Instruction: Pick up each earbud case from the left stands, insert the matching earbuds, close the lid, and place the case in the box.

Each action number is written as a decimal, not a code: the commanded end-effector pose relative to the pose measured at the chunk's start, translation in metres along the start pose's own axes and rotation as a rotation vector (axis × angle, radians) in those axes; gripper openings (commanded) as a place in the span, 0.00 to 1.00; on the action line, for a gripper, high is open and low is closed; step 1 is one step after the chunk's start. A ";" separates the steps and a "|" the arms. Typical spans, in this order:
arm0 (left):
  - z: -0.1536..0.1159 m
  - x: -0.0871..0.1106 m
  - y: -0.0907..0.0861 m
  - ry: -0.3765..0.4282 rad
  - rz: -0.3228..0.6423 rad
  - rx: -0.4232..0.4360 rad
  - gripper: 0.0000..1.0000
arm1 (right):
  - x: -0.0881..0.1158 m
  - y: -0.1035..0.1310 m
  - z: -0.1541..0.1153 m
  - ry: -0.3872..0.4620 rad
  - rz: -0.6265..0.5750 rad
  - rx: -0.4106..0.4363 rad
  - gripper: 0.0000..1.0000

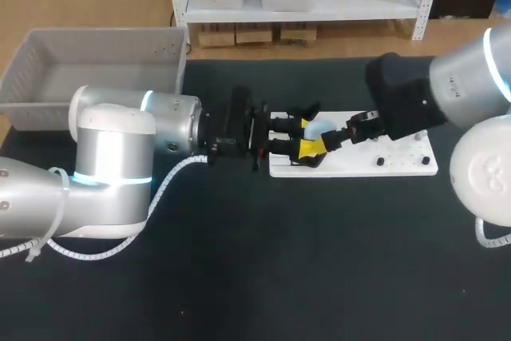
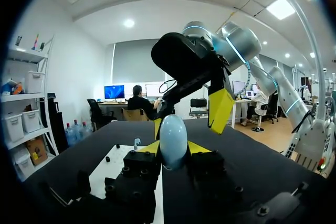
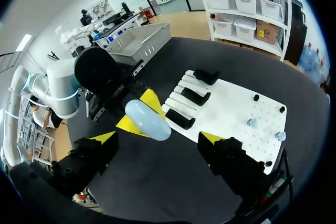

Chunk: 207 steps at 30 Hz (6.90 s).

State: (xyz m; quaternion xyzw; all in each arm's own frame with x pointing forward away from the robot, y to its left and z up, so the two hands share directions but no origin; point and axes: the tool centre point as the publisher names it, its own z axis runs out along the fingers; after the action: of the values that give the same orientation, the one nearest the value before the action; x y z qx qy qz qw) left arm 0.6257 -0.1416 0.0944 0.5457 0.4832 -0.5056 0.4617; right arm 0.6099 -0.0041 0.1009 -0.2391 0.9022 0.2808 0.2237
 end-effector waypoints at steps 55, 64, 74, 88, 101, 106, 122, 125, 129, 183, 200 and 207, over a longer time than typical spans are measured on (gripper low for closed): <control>0.000 0.001 -0.001 -0.004 0.003 -0.004 0.00 | -0.031 -0.066 -0.057 -0.103 -0.175 0.462 1.00; 0.000 0.001 -0.001 -0.004 0.003 -0.004 0.00 | -0.024 -0.108 -0.062 0.009 -0.228 0.615 1.00; 0.000 0.001 -0.001 -0.004 0.003 -0.004 0.00 | -0.006 -0.143 -0.056 0.136 -0.205 0.651 1.00; 0.000 0.001 -0.001 -0.004 0.003 -0.004 0.00 | 0.002 -0.177 -0.052 0.282 -0.124 0.587 1.00; 0.000 0.001 -0.001 -0.004 0.003 -0.004 0.00 | 0.016 -0.194 -0.047 0.371 -0.077 0.497 0.74; 0.000 0.001 -0.001 -0.004 0.003 -0.004 0.00 | 0.018 -0.200 -0.043 0.393 -0.087 0.503 0.78; 0.000 0.001 -0.001 -0.004 0.003 -0.004 0.00 | 0.023 -0.210 -0.028 0.429 -0.119 0.515 0.49; 0.000 0.001 -0.001 -0.004 0.003 -0.004 0.00 | 0.023 -0.213 -0.027 0.431 -0.119 0.518 0.48; 0.000 0.001 -0.001 -0.004 0.003 -0.004 0.00 | 0.025 -0.215 -0.026 0.434 -0.117 0.521 0.47; 0.000 0.001 -0.001 -0.004 0.003 -0.004 0.00 | 0.033 -0.223 -0.019 0.441 -0.106 0.534 0.00; 0.000 0.001 -0.001 -0.004 0.003 -0.004 0.00 | 0.026 -0.178 -0.055 0.413 -0.150 0.571 0.00; 0.000 0.001 -0.001 -0.004 0.003 -0.004 0.00 | 0.008 -0.123 -0.077 0.428 -0.072 0.660 0.00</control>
State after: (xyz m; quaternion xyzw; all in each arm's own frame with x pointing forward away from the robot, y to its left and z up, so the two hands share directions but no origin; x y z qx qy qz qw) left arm 0.6260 -0.1415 0.0944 0.5457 0.4828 -0.5060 0.4616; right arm 0.6691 -0.1602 0.0741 -0.2570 0.9580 -0.0655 0.1094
